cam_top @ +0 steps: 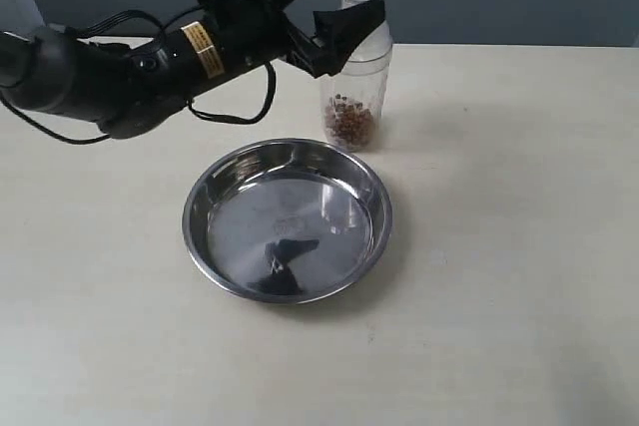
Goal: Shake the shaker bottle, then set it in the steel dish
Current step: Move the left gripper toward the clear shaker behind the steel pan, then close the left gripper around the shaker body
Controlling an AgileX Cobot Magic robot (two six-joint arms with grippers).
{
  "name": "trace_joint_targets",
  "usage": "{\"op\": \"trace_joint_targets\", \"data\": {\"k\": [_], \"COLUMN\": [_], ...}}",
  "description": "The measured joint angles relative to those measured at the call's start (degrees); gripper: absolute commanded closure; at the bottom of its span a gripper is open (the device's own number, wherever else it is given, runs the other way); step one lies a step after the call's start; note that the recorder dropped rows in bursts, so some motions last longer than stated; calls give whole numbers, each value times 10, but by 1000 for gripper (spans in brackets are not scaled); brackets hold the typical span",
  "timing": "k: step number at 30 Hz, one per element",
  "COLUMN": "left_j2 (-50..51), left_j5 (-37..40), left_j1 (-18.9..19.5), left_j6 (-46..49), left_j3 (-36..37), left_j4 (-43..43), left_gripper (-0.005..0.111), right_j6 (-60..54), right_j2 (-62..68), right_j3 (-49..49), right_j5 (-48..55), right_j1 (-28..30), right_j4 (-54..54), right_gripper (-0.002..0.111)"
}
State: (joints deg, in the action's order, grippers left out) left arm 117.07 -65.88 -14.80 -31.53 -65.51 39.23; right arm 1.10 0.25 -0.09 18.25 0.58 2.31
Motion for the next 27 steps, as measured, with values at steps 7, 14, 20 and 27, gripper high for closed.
{"op": "trace_joint_targets", "data": {"k": [7, 14, 20, 27], "left_j2": [64, 117, 144, 183], "left_j5": [41, 62, 78, 90], "left_j1": [0, 0, 0, 0], "left_j6": [-24, -57, -64, -88], "left_j3": [-90, -154, -186, -224], "left_j4": [10, 38, 44, 63], "left_gripper": [1, 1, 1, 1], "right_j6": [0, 0, 0, 0], "right_j2": [0, 0, 0, 0], "right_j3": [0, 0, 0, 0], "right_j5": [0, 0, 0, 0], "right_j1": [0, 0, 0, 0], "right_j4": [0, 0, 0, 0], "right_gripper": [109, 109, 109, 109]}}
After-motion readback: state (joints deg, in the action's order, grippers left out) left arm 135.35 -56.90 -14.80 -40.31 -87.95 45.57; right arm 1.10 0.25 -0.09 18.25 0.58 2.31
